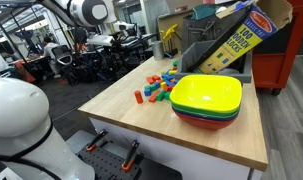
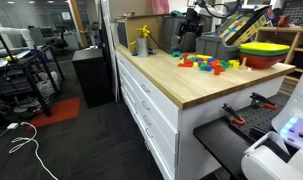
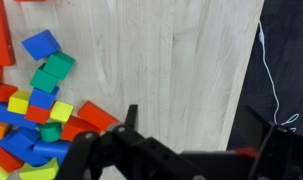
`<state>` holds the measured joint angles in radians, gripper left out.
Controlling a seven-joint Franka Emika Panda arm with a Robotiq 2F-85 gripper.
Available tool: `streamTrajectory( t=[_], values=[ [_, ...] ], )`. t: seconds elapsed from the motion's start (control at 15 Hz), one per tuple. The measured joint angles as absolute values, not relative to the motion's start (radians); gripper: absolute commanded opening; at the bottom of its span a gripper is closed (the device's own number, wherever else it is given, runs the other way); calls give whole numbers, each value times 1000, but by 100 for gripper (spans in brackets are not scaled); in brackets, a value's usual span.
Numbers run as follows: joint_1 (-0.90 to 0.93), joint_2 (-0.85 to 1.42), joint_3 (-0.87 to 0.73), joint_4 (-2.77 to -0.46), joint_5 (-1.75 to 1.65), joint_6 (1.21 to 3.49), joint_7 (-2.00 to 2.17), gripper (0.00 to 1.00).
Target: Move the blue and green cubes forward, then stack them
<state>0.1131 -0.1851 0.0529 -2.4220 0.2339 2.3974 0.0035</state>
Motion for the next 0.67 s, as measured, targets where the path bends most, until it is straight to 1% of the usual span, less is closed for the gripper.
streamTrajectory(
  t=[0.27, 0.67],
  values=[
    [79, -95, 34, -2373, 201, 2398, -21, 100],
    [33, -10, 14, -2369, 151, 2398, -39, 100]
  ],
)
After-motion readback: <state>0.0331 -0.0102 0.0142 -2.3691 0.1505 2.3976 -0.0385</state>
